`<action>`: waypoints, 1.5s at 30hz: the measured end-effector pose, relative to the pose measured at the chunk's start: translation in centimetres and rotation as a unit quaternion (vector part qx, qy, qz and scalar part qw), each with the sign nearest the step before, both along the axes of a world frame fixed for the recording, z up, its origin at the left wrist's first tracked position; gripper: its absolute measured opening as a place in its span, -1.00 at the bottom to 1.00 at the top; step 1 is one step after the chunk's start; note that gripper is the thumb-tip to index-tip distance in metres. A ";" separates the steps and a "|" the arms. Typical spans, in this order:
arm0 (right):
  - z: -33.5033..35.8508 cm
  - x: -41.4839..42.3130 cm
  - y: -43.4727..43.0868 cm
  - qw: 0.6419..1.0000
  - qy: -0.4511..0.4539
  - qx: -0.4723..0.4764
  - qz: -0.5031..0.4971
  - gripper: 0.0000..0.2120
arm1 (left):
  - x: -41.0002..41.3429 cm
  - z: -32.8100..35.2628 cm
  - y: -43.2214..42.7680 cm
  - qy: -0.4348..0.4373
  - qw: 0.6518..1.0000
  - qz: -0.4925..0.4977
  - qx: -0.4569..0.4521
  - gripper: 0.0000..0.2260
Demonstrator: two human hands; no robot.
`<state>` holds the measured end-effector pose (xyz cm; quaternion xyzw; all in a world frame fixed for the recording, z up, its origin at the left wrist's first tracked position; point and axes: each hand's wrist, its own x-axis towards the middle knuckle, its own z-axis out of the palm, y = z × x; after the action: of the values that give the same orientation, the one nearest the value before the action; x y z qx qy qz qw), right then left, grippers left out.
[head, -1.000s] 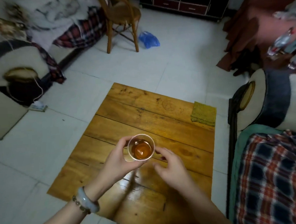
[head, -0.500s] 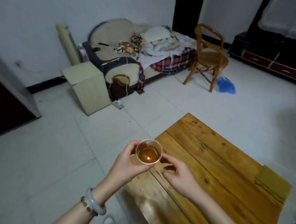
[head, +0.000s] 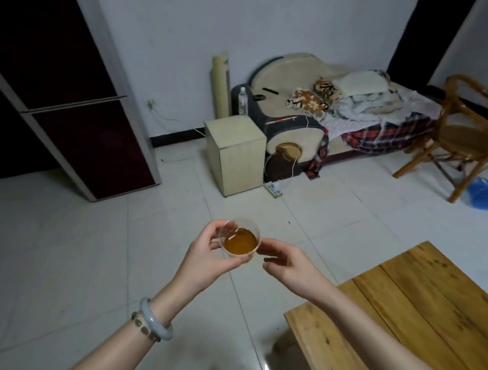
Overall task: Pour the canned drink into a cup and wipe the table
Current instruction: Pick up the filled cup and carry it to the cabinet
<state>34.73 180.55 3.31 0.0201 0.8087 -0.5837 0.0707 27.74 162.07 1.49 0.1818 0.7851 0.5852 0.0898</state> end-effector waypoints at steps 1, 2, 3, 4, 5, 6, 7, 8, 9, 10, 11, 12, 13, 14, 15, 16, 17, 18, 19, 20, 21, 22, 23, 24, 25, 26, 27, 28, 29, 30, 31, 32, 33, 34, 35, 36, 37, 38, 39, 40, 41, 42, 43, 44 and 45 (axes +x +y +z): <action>0.2 -1.7 -1.4 1.000 -0.002 -0.014 0.006 -0.56 | -1.4 0.3 -1.5 0.003 1.000 0.006 0.002 -0.38; 0.5 -3.4 -2.7 1.000 -0.005 -0.028 0.012 -0.56 | -2.8 0.6 -2.9 0.003 1.000 0.014 0.005 -0.38; 0.8 -4.9 -4.0 0.999 -0.009 -0.041 0.018 -0.55 | -4.1 0.9 -4.3 0.004 1.000 0.023 0.008 -0.38; 1.0 -6.4 -5.2 0.998 -0.011 -0.050 0.023 -0.55 | -5.3 1.2 -5.7 0.006 0.999 0.031 0.009 -0.38; 1.2 -7.9 -6.4 0.998 -0.012 -0.058 0.028 -0.54 | -6.5 1.4 -7.0 0.009 0.999 0.036 0.009 -0.39; 1.4 -9.1 -7.5 0.997 -0.014 -0.063 0.033 -0.54 | -7.6 1.6 -8.2 0.011 0.999 0.041 0.008 -0.39; 1.5 -10.3 -8.7 0.997 -0.015 -0.066 0.037 -0.54 | -8.7 1.7 -9.4 0.011 0.999 0.045 0.007 -0.39; 1.6 -11.5 -9.7 0.997 -0.015 -0.069 0.041 -0.53 | -9.8 1.8 -10.5 0.012 0.999 0.048 0.006 -0.38; 1.6 -12.6 -10.6 0.996 -0.014 -0.071 0.045 -0.53 | -10.8 1.9 -11.4 0.014 0.999 0.050 0.002 -0.36; 1.6 -13.7 -11.4 0.996 -0.014 -0.073 0.050 -0.53 | -11.8 2.0 -12.3 0.016 0.999 0.052 -0.002 -0.35; 1.6 -14.9 -12.2 0.996 -0.014 -0.073 0.054 -0.53 | -12.7 2.0 -13.0 0.017 0.998 0.052 -0.002 -0.34; 1.5 -16.0 -12.8 0.996 -0.016 -0.072 0.059 -0.53 | -13.6 2.0 -13.7 0.016 0.998 0.054 0.001 -0.33; 1.5 -17.1 -13.4 0.995 -0.018 -0.069 0.066 -0.53 | -14.5 2.0 -14.4 0.014 0.998 0.058 0.005 -0.34; 1.4 -18.3 -14.0 0.995 -0.020 -0.067 0.071 -0.53 | -15.4 2.0 -14.9 0.012 0.998 0.063 0.006 -0.36; 1.3 -19.5 -14.5 0.995 -0.021 -0.064 0.078 -0.53 | -16.3 1.9 -15.5 0.009 0.998 0.069 0.006 -0.38; 1.2 -20.8 -15.0 0.994 -0.022 -0.061 0.085 -0.53 | -17.4 1.9 -16.0 0.008 0.997 0.073 0.007 -0.40; 1.0 -22.2 -15.4 0.994 -0.022 -0.057 0.094 -0.52 | -18.5 1.7 -16.6 0.007 0.997 0.076 0.007 -0.42; 0.9 -23.7 -15.9 0.993 -0.022 -0.052 0.103 -0.52 | -19.7 1.5 -17.1 0.007 0.997 0.079 0.007 -0.43; 0.7 -25.2 -16.3 0.993 -0.023 -0.047 0.109 -0.53 | -21.1 1.3 -17.7 0.004 0.997 0.081 0.005 -0.42; 0.5 -26.8 -16.8 0.992 -0.025 -0.045 0.111 -0.53 | -22.5 1.1 -18.2 0.002 0.997 0.083 0.003 -0.42; 0.3 -28.4 -17.2 0.992 -0.025 -0.045 0.112 -0.52 | -24.1 0.9 -18.6 0.002 0.996 0.085 0.002 -0.42; 0.0 -30.1 -17.6 0.992 -0.024 -0.045 0.112 -0.52 | -25.7 0.7 -19.0 0.005 0.996 0.087 0.001 -0.41; -0.3 -31.9 -17.9 0.992 -0.022 -0.044 0.114 -0.51 | -27.5 0.5 -19.4 0.008 0.996 0.087 -0.001 -0.41; -0.5 -33.7 -18.3 0.992 -0.022 -0.041 0.114 -0.51 | -29.3 0.4 -19.7 0.008 0.996 0.084 -0.003 -0.41; -0.6 -35.6 -18.6 0.993 -0.021 -0.040 0.114 -0.50 | -31.2 0.4 -20.0 0.006 0.997 0.082 -0.003 -0.41; -0.5 -37.6 -18.8 0.993 -0.020 -0.039 0.112 -0.50 | -33.2 0.4 -20.2 0.006 0.997 0.080 -0.002 -0.40; -0.4 -39.6 -19.1 0.993 -0.019 -0.040 0.110 -0.50 | -35.2 0.5 -20.5 0.004 0.997 0.080 -0.001 -0.40; -0.2 -41.5 -19.4 0.993 -0.018 -0.042 0.107 -0.50 | -37.2 0.7 -20.7 0.002 0.997 0.079 -0.002 -0.40; 0.1 -43.4 -19.7 0.993 -0.019 -0.045 0.105 -0.50 | -39.2 0.9 -21.0 0.003 0.997 0.078 -0.003 -0.40; 0.3 -45.3 -19.9 0.993 -0.018 -0.048 0.105 -0.51 | -41.2 1.1 -21.3 0.005 0.997 0.077 -0.004 -0.40; 0.6 -47.2 -20.1 0.993 -0.018 -0.051 0.105 -0.51 | -43.1 1.2 -21.6 0.008 0.997 0.076 -0.005 -0.40; 0.8 -48.9 -20.4 0.993 -0.018 -0.055 0.103 -0.52 | -44.9 1.4 -21.9 0.010 0.997 0.076 -0.006 -0.40; 0.9 -50.5 -20.8 0.993 -0.019 -0.061 0.098 -0.52 | -46.6 1.5 -22.2 0.012 0.997 0.076 -0.005 -0.41; 1.1 -52.0 -21.1 0.993 -0.022 -0.070 0.092 -0.53 | -48.3 1.5 -22.5 0.014 0.997 0.077 -0.003 -0.42; 1.2 -53.4 -21.5 0.993 -0.025 -0.076 0.086 -0.53 | -49.9 1.5 -22.7 0.015 0.997 0.077 -0.001 -0.43; 1.2 -54.7 -21.8 0.993 -0.027 -0.078 0.082 -0.52 | -51.4 1.5 -22.8 0.015 0.997 0.076 0.000 -0.43; 1.2 -56.0 -22.0 0.993 -0.027 -0.077 0.081 -0.51 | -52.8 1.5 -22.9 0.014 0.997 0.075 0.003 -0.43; 1.2 -57.3 -22.2 0.994 -0.028 -0.076 0.079 -0.51 | -54.2 1.4 -23.0 0.011 0.997 0.074 0.007 -0.43; 1.2 -58.7 -22.3 0.994 -0.029 -0.074 0.076 -0.50 | -55.6 1.3 -23.1 0.009 0.997 0.074 0.012 -0.42; 1.2 -60.0 -22.4 0.994 -0.031 -0.073 0.073 -0.50 | -57.0 1.1 -23.1 0.008 0.997 0.071 0.014 -0.41; 1.2 -61.3 -22.5 0.994 -0.034 -0.072 0.069 -0.49 | -58.4 0.9 -23.2 0.008 0.998 0.066 0.015 -0.41; 1.1 -62.6 -22.5 0.995 -0.036 -0.071 0.067 -0.50 | -60.0 0.8 -23.3 0.008 0.998 0.060 0.015 -0.41; 1.0 -64.0 -22.7 0.995 -0.037 -0.069 0.065 -0.50 | -61.5 0.5 -23.3 0.009 0.998 0.053 0.016 -0.40; 0.9 -65.4 -22.8 0.995 -0.038 -0.068 0.061 -0.51 | -63.2 0.3 -23.4 0.010 0.999 0.047 0.019 -0.39; 0.8 -66.9 -22.9 0.996 -0.038 -0.067 0.053 -0.51 | -65.0 0.1 -23.5 0.009 0.999 0.041 0.023 -0.39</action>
<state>-32.17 157.60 4.14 -0.0053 0.7644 -0.6306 0.1339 -37.28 138.59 1.59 0.1566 0.7789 0.6049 0.0541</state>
